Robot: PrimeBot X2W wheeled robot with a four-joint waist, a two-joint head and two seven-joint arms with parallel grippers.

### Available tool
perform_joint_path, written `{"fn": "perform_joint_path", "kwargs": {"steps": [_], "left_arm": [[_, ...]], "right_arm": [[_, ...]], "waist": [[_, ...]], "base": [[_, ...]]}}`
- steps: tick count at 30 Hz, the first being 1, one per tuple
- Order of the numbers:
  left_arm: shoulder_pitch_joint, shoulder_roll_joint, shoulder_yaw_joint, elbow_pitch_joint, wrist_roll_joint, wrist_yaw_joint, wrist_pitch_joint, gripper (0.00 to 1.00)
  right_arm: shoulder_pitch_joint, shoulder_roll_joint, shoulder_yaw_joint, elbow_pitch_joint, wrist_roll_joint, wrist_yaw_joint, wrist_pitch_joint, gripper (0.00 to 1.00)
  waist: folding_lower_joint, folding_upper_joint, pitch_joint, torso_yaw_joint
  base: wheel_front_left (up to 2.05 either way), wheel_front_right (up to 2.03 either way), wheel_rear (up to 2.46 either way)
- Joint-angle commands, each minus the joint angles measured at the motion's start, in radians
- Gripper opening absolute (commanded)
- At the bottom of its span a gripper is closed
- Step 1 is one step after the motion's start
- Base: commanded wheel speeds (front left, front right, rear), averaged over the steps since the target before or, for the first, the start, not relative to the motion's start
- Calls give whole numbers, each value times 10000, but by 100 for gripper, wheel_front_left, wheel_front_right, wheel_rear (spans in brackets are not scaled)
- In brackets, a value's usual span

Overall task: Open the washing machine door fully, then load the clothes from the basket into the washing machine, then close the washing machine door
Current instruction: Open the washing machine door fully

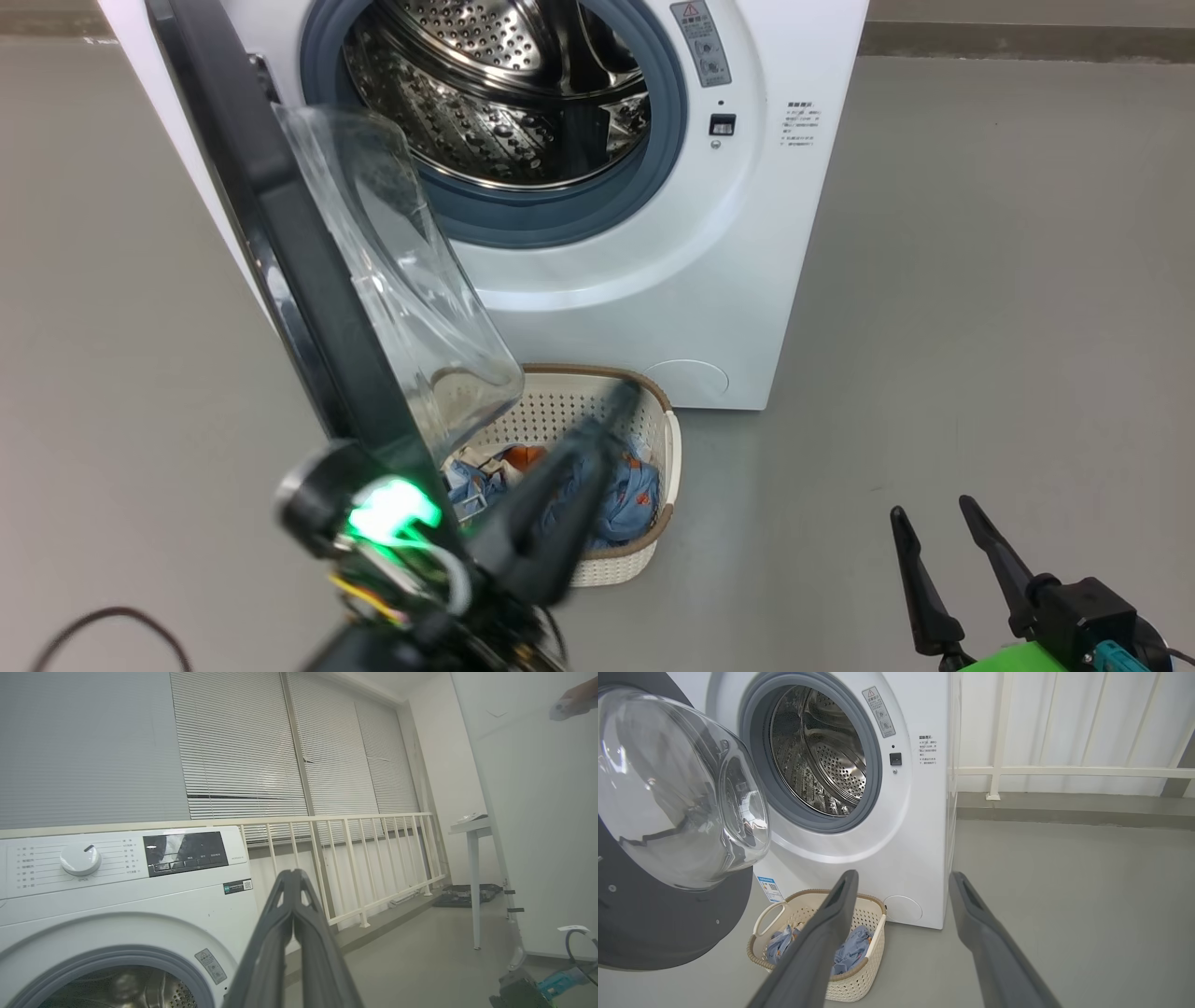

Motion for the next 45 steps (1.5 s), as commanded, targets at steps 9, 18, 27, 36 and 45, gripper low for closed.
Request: {"fn": "perform_joint_path", "kwargs": {"steps": [9, 18, 27, 36, 45], "left_arm": [[235, 203, -1087, 889, -266, -16, -49, 0], [888, 221, -1726, 1733, -487, -16, -49, 0], [1521, 87, -679, 3073, -519, -16, -49, 0], [1352, -98, 245, 3994, -540, -16, -49, 0], [922, -252, 1148, 4687, -589, -16, -49, 0]], "right_arm": [[-193, -200, 555, -111, 100, 17, -118, 100], [-257, -269, 560, -83, 158, 17, -118, 100], [-331, -253, 633, -44, 300, 17, -118, 100], [-437, -272, 655, -10, 391, 17, -118, 100], [-542, -309, 660, 15, 448, 17, -118, 100]], "waist": [[0, 0, 42, -31], [0, 0, 233, 1], [0, 0, 400, 69], [0, 0, 474, 91], [0, 0, 642, 5]], "base": [[0, 0, 0], [0, 0, 0], [0, 0, 0], [0, 0, 0], [0, 0, 0]]}}
